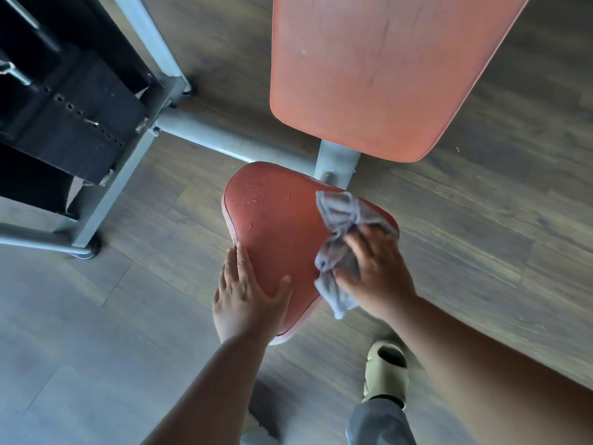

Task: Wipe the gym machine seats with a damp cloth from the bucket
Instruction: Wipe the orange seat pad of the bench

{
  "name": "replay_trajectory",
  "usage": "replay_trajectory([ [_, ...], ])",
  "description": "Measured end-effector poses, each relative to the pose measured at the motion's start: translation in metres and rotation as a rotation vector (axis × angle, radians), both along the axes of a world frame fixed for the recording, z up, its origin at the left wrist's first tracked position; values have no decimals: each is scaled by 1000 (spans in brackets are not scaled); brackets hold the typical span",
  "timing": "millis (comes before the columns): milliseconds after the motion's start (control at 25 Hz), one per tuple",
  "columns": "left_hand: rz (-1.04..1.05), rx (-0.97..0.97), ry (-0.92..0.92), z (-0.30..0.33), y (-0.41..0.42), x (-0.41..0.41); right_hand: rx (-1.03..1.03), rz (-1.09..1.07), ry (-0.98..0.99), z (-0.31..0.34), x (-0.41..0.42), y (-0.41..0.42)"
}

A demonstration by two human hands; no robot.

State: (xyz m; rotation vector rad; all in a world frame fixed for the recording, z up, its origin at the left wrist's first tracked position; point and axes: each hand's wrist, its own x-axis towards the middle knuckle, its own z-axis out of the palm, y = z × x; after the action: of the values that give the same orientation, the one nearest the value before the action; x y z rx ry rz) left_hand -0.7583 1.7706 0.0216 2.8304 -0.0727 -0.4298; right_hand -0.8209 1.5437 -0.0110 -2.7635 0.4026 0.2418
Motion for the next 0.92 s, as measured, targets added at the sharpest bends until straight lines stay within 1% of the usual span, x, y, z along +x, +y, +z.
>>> replay_trajectory([
  [80, 4, 6, -20, -2, -1, 1, -55, -187, 110, -10, 47, -5],
  [120, 1, 5, -25, -2, -2, 1, -47, -242, 175, -13, 66, 2],
  [160, 0, -5, -23, -2, -2, 0, -28, -268, 193, -13, 76, 13],
  [200, 4, -26, -8, -2, -1, 0, -12, -254, 175, -12, 77, 28],
  [280, 46, -105, 31, 2, 2, 3, 47, -118, 97, -1, 55, 56],
  [320, 73, -150, 29, 5, 2, 6, 138, -20, 56, 6, 39, 66],
  [360, 83, -187, -1, 11, 1, 9, 306, 77, 17, 14, 25, 70],
  [400, 58, -222, -66, 18, -2, 10, 536, 105, -9, 22, 14, 67],
  [440, -18, -257, -152, 25, -8, 11, 769, 35, -32, 30, 7, 58],
  [480, -133, -287, -249, 30, -17, 12, 903, -94, -101, 34, 4, 43],
  [520, -269, -314, -313, 32, -28, 12, 907, -252, -190, 32, 3, 25],
  [560, -406, -327, -331, 33, -42, 10, 771, -376, -259, 28, 7, 6],
  [600, -528, -324, -315, 33, -57, 6, 595, -434, -253, 22, 13, -11],
  [640, -633, -284, -296, 30, -71, 1, 445, -417, -189, 17, 23, -22],
  [720, -757, -96, -257, 22, -93, -10, 278, -279, -48, 3, 38, -32],
  [800, -711, 129, -132, 15, -100, -14, 178, -181, 26, -13, 43, -31],
  [840, -662, 189, -85, 10, -97, -12, 126, -152, 39, -17, 41, -30],
  [920, -586, 233, -45, 2, -86, -6, 46, -128, 57, -23, 36, -30],
])
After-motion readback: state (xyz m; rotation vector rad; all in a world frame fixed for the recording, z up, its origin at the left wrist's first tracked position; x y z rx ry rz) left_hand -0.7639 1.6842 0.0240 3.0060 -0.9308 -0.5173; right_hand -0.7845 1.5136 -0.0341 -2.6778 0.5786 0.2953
